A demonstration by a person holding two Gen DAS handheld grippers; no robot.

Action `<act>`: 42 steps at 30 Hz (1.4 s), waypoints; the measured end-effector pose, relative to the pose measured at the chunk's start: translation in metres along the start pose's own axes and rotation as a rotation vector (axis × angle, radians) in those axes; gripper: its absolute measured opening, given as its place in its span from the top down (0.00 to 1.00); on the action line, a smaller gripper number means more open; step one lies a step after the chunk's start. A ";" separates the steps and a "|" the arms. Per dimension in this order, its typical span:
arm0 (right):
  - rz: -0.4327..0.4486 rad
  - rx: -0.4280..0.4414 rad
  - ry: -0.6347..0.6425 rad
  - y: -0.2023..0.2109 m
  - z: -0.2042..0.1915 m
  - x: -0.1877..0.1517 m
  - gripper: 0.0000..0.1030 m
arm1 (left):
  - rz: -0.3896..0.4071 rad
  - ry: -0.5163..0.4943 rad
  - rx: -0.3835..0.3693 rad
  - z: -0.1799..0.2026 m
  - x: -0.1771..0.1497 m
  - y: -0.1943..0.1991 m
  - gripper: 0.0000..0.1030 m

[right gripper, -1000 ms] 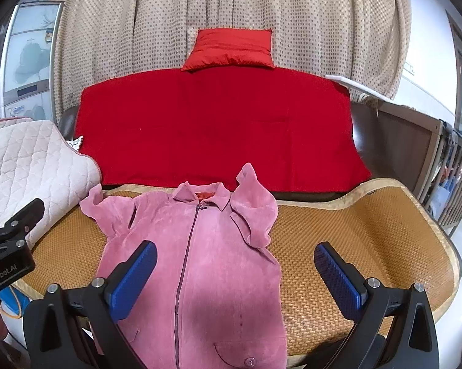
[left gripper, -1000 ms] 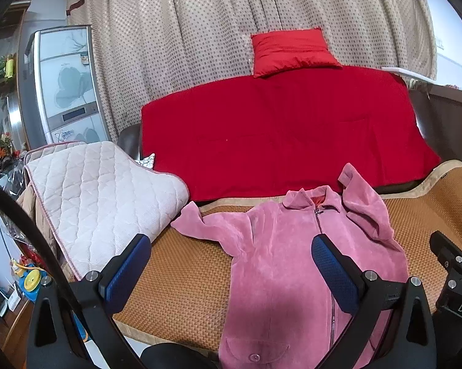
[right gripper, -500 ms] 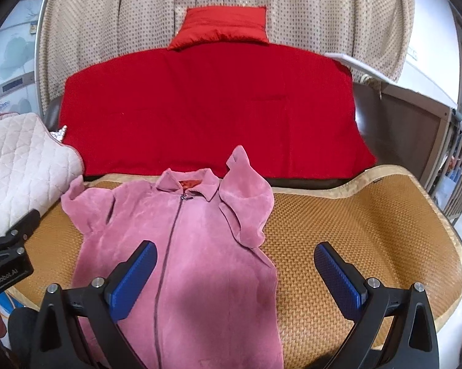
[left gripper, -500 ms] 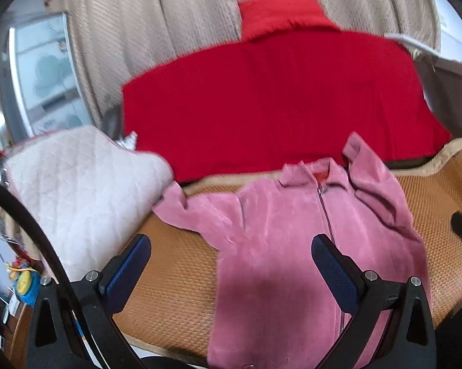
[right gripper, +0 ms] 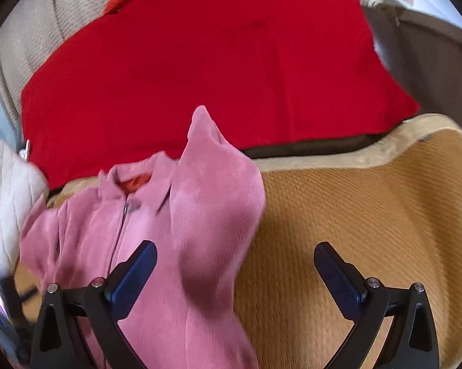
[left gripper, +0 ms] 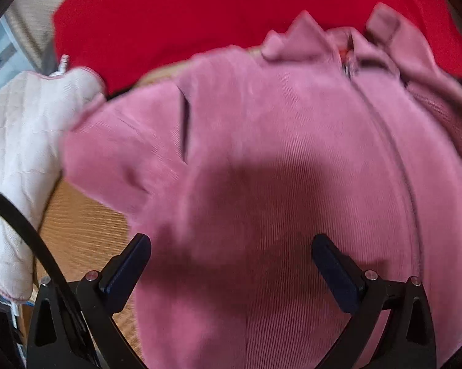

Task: Fold large clothes

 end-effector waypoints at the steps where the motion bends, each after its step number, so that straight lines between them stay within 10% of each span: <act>1: -0.002 0.014 -0.004 -0.007 0.001 0.010 0.00 | 0.012 0.011 -0.012 -0.001 0.000 0.001 0.00; 9: -0.003 0.012 0.119 -0.060 -0.030 0.096 0.00 | -0.031 0.164 -0.233 -0.023 -0.005 -0.014 0.00; 14: -0.069 -0.075 0.147 -0.110 -0.047 0.134 0.01 | -0.014 0.160 -0.214 -0.016 -0.005 -0.014 0.00; 16: -0.112 -0.096 0.127 -0.131 -0.047 0.143 0.14 | -0.023 0.167 -0.233 -0.016 -0.004 -0.012 0.00; 18: -0.166 -0.070 0.113 -0.148 -0.042 0.146 0.67 | -0.034 0.156 -0.241 -0.018 -0.001 -0.011 0.00; 19: -0.209 -0.052 0.092 -0.158 -0.038 0.146 0.75 | -0.038 0.152 -0.246 -0.020 0.000 -0.009 0.00; 26: -0.136 0.221 0.006 -0.107 -0.020 0.106 0.93 | 0.160 0.137 -0.169 -0.042 -0.001 0.037 0.00; 35: -0.268 0.674 0.083 -0.045 -0.065 -0.010 0.93 | 0.369 0.321 -0.286 -0.101 -0.019 0.079 0.00; 42: -0.335 0.661 0.152 -0.051 -0.085 -0.063 0.81 | 0.372 0.314 -0.509 -0.114 -0.022 0.078 0.00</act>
Point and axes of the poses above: each gripper's, at about its wrist camera, not at the fingertips, and y roughly against the way its jaws point, z to its right, x to its top, the point moved 1 cm from there along -y, roughly the way its jaws point, and after that the axes turned 15 degrees about -z, right-handed, at the moved point
